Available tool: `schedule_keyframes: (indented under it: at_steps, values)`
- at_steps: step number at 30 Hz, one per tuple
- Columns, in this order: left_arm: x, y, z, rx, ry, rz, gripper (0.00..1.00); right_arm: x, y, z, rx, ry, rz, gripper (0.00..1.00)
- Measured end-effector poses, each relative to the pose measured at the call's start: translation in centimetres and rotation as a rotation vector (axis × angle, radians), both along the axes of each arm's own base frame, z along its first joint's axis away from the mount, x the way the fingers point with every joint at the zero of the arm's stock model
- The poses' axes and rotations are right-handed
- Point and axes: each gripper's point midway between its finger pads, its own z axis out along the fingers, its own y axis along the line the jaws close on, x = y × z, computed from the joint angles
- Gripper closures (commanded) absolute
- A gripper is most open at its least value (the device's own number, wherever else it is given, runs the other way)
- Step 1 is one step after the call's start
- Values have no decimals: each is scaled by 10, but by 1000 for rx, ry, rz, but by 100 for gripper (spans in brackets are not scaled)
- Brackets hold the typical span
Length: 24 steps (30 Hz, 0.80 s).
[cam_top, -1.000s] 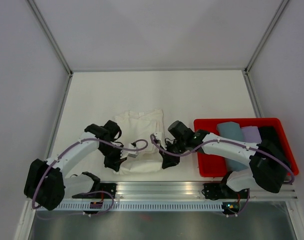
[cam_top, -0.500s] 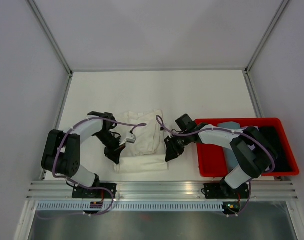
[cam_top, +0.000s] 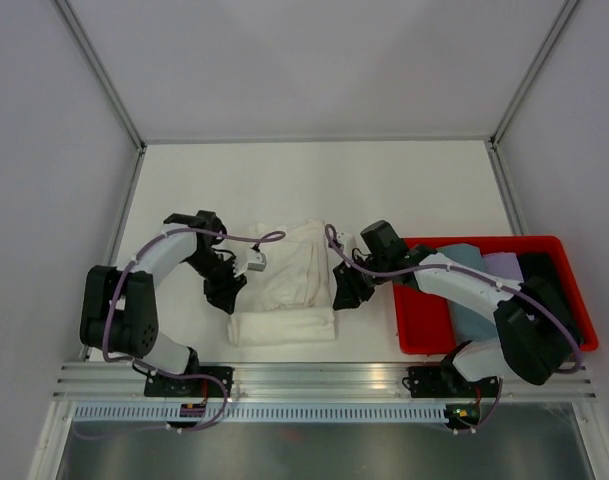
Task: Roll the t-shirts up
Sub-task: Roll the tshirt
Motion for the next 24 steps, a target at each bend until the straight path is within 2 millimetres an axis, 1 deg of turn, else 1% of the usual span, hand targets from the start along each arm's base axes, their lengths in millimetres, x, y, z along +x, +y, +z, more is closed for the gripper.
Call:
schedule_keyframes:
  at_steps: [1, 2, 3, 5, 7, 8, 9, 11, 13, 14, 18, 20, 24]
  values:
    - [2, 2, 4, 4, -16, 16, 60, 2, 0, 7, 7, -26, -13, 53]
    - [5, 4, 8, 9, -33, 35, 65, 4, -1, 14, 16, -47, -22, 53]
    - [7, 6, 12, 15, -48, 61, 74, 5, -1, 19, 23, -63, -32, 53]
    - [11, 8, 21, 25, -74, 131, 79, 4, -4, 26, 39, -77, -70, 54]
    - [9, 9, 28, 33, -83, 181, 77, -1, -8, 26, 50, -66, -116, 51]
    - [7, 9, 30, 35, -86, 207, 69, -5, -10, 23, 51, -53, -139, 48]
    - [1, 9, 30, 38, -80, 229, 64, -7, -11, 19, 55, -47, -160, 43]
    - [-15, 9, 22, 56, -43, 273, 57, -13, -11, 10, 57, -24, -198, 40]
    - [-30, 11, 12, 92, 16, 304, 54, -16, -8, 2, 63, -7, -220, 40]
    - [-33, 11, 10, 103, 33, 314, 53, -18, -6, -1, 70, 6, -230, 40]
    - [-25, 7, 7, 105, 36, 368, 54, -10, 4, -5, 117, 23, -273, 42]
    - [-21, 4, 4, 100, 42, 384, 57, -8, 7, -5, 138, 23, -287, 48]
    - [-20, -1, -4, 106, 57, 372, 59, -3, 14, 0, 186, 23, -302, 55]
